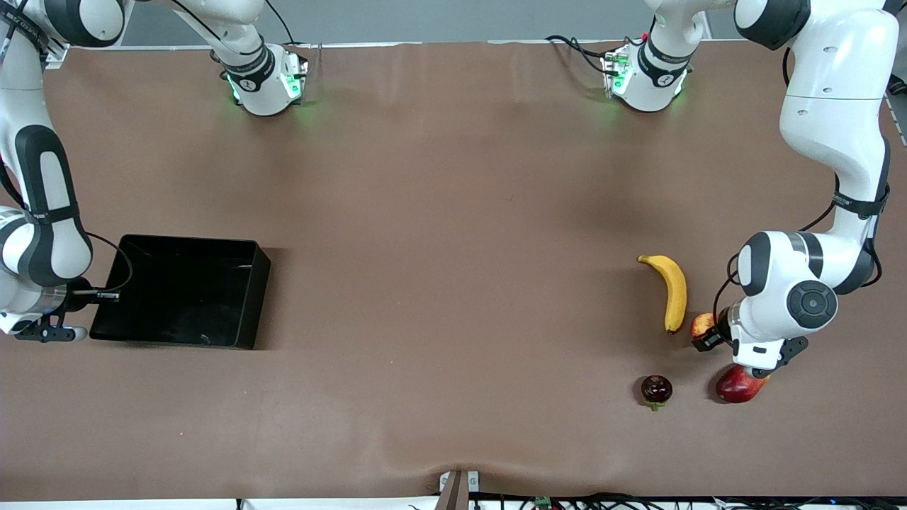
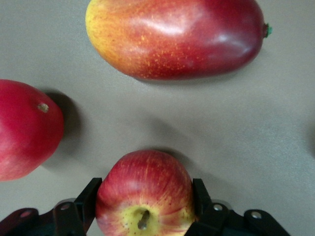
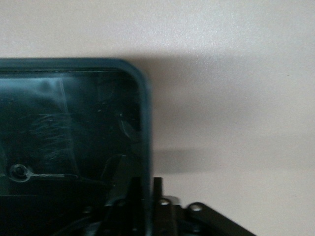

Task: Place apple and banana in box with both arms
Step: 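Carry the apple with the left gripper while the right gripper drags the box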

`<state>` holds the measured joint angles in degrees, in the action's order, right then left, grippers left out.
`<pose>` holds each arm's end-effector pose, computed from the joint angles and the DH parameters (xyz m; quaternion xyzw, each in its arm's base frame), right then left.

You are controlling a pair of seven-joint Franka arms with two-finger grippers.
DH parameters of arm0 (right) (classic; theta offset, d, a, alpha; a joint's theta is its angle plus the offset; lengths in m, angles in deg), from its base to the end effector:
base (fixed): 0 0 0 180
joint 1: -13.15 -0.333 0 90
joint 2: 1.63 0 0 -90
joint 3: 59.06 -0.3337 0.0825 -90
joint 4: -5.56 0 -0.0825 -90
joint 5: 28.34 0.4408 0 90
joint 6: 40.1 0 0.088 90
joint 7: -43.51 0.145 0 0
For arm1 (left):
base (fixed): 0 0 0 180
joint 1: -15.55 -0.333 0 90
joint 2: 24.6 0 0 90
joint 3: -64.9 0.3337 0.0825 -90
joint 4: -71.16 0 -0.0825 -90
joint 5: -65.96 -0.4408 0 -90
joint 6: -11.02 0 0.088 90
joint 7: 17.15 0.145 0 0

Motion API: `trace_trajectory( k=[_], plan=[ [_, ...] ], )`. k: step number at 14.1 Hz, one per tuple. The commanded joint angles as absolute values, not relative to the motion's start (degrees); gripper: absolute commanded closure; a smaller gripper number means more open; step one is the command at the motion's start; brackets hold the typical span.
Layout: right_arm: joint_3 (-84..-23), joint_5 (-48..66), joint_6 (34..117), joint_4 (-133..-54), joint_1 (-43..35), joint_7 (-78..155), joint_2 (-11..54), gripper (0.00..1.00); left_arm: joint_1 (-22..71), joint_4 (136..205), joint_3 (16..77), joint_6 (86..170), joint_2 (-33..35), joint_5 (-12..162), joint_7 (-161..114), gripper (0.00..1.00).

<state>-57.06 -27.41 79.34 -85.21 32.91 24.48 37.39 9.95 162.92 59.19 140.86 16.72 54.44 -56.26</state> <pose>0.6757 -0.2662 0.1634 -0.9956 0.0254 0.0859 0.0270 0.7413 0.0152 0.1409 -0.9584 -0.2812 0.0096 0.0483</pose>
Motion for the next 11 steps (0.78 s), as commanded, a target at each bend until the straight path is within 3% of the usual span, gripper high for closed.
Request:
trace_trajectory(
  k=[1,6,11],
  plan=[
    [-58.2,-26.7,78.6,-85.6,33.0,23.6,34.2,1.00,9.8,163.2,58.7,138.7,14.6,56.1,-54.9,1.00],
    [-62.4,-26.6,73.5,-85.4,32.4,23.9,28.3,1.00,9.8,163.0,58.7,130.9,8.4,56.2,-52.0,1.00],
    [-68.5,-21.4,69.3,-85.4,30.1,29.1,27.2,1.00,9.8,163.0,56.6,119.3,0.6,56.7,-51.4,1.00]
  ],
)
